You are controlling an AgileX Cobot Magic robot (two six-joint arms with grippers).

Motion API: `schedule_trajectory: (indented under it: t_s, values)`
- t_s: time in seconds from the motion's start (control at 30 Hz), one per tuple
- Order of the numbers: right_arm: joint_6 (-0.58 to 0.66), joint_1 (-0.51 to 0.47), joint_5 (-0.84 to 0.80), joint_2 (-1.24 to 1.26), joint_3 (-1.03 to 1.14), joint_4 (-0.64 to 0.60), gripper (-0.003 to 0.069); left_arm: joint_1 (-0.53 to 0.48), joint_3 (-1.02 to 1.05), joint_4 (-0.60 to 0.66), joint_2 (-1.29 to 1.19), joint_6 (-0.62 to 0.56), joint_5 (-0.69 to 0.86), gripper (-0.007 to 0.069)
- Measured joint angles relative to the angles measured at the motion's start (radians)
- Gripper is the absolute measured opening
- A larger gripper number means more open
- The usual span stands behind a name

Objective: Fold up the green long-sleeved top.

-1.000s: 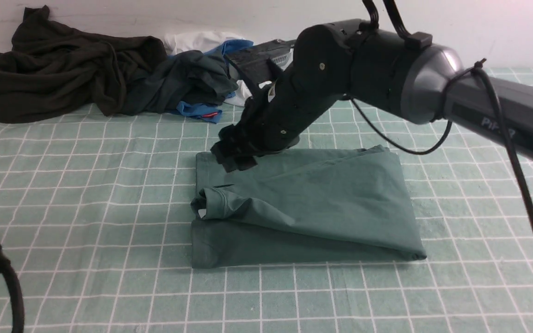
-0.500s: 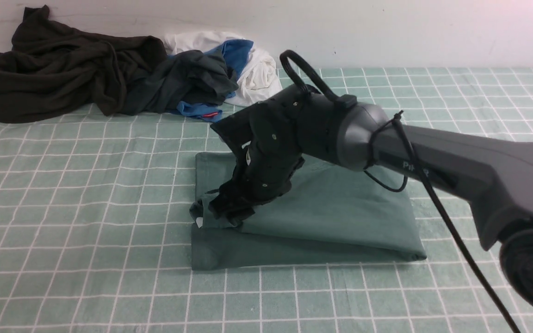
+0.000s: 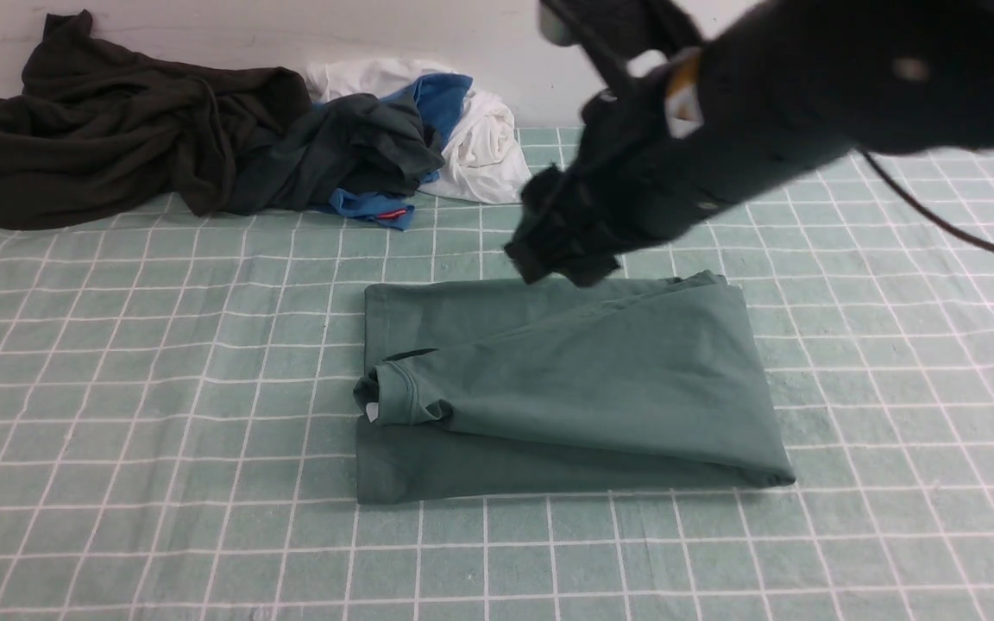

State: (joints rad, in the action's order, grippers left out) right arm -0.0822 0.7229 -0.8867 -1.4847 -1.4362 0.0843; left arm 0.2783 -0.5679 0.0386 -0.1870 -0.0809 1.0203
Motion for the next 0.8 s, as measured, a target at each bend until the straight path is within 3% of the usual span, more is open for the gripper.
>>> schedule_trajectory:
  t_s: [0.13, 0.43, 0.8]
  values:
    - [0.000, 0.000, 0.066, 0.197, 0.175, 0.002, 0.0362, 0.000, 0.000, 0.000, 0.000, 0.000, 0.000, -0.0003]
    - [0.000, 0.000, 0.175, 0.679, 0.539, 0.011, 0.0023, 0.000, 0.000, -0.001, 0.000, 0.000, 0.000, -0.0003]
    - [0.000, 0.000, 0.178, 0.968, 0.661, 0.021, -0.0014, 0.000, 0.000, -0.001, 0.000, 0.000, 0.000, -0.0003]
